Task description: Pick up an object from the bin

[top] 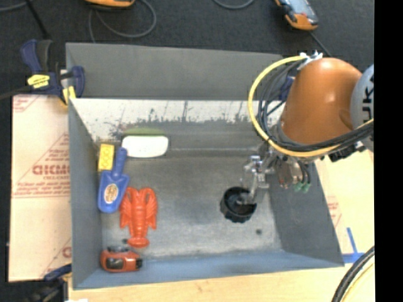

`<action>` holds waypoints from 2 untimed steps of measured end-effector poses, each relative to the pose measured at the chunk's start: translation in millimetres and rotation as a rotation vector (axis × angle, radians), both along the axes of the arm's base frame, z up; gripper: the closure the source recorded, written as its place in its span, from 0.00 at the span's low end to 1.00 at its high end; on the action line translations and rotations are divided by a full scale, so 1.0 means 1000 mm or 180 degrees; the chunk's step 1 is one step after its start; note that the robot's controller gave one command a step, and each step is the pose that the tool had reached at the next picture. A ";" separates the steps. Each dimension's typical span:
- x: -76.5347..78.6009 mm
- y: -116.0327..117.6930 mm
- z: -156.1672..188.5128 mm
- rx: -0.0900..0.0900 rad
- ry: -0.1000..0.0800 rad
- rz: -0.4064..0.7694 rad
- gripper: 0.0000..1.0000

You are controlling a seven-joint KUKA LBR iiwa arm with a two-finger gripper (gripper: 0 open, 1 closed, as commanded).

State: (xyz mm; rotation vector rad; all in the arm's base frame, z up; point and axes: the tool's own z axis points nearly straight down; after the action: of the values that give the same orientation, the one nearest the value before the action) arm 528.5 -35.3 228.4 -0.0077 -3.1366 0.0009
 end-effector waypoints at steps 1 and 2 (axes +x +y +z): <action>0.001 0.000 0.005 -0.0003 -0.0027 0.0003 0.00; -0.035 -0.017 -0.031 -0.0002 -0.0033 0.0062 0.00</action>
Offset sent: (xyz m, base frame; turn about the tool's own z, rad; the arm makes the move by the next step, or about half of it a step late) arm -0.0488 -0.0226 -0.0443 -0.0251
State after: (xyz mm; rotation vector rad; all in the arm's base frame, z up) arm 493.9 -52.1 197.9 0.0227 -3.1468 0.0019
